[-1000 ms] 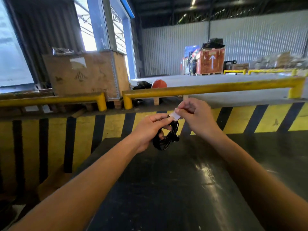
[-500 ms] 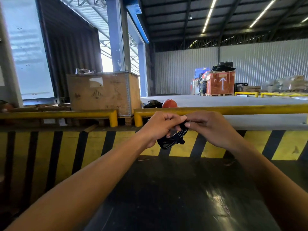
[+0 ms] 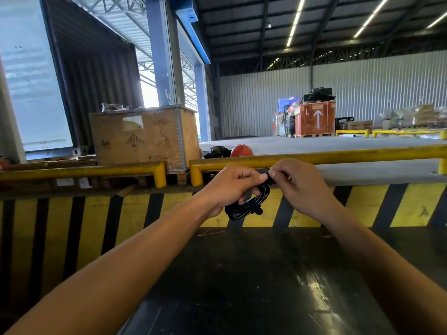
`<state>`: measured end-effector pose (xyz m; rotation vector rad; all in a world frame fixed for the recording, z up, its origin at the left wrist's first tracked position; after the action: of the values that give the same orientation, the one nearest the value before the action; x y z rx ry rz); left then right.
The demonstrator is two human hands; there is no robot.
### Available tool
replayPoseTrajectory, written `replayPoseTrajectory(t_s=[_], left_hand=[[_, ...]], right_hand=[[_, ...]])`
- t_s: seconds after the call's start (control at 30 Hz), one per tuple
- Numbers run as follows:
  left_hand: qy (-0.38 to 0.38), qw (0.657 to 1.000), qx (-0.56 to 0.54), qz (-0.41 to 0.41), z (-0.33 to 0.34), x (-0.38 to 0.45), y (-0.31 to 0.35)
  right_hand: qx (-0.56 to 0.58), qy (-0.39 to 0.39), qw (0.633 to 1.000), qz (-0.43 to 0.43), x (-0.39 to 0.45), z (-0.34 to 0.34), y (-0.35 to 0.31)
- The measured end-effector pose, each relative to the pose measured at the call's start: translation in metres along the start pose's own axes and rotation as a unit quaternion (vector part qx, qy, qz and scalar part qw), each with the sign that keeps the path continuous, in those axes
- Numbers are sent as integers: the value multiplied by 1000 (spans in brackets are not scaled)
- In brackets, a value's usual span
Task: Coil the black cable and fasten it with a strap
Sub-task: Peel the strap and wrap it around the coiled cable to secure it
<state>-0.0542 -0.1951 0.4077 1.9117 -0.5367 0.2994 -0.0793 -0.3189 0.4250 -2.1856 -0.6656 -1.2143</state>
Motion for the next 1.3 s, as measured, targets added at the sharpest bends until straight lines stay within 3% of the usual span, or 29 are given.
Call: replayPoseTrajectory(t_s=[0.1, 0.17, 0.3, 0.4, 0.6, 0.67, 0.77, 0.83, 0.9, 0.97, 1.17, 1.3], left_hand=[[-19, 1000, -5, 10, 10, -1, 3], [-31, 999, -6, 10, 15, -4, 2], [-27, 1000, -14, -4, 11, -3, -4], [-51, 998, -17, -26, 13, -5, -8], [-102, 994, 16, -30, 19, -10, -5], [-117, 992, 15, -32, 20, -11, -4], [-94, 989, -87, -71, 13, -8, -9], [-36, 971, -199, -130, 2, -2, -18], [-4, 963, -222, -155, -3, 2, -23], [-25, 968, -200, -148, 4, 0, -19], [-46, 976, -188, -103, 8, -3, -11], [-44, 977, -194, -81, 7, -12, -20]], right_hand=[[29, 66, 989, 133, 2, -4, 26], [106, 88, 966, 219, -1, -6, 43], [310, 103, 901, 287, -11, -1, 43], [402, 101, 857, 307, -13, 1, 43], [309, -52, 924, 219, -18, 10, 26], [290, -31, 931, 218, -19, 9, 31], [366, 35, 892, 264, -21, 4, 41], [399, 15, 877, 265, -23, 8, 36], [343, -31, 914, 216, -26, 14, 24], [251, -53, 954, 155, -25, 18, 12], [126, 25, 989, 73, -20, 10, 4], [111, 114, 982, 98, -25, -2, 14]])
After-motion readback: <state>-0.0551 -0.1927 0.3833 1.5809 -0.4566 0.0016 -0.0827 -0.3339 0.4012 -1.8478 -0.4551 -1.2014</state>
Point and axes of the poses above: each hand's wrist, its own x-axis towards the middle knuckle, its own z-axis out of the palm, y = z × x, the point moved 8 cm from there along x, towards the middle knuckle, and after that the axes turned 8 degrees about y, right-handed, at the moved point
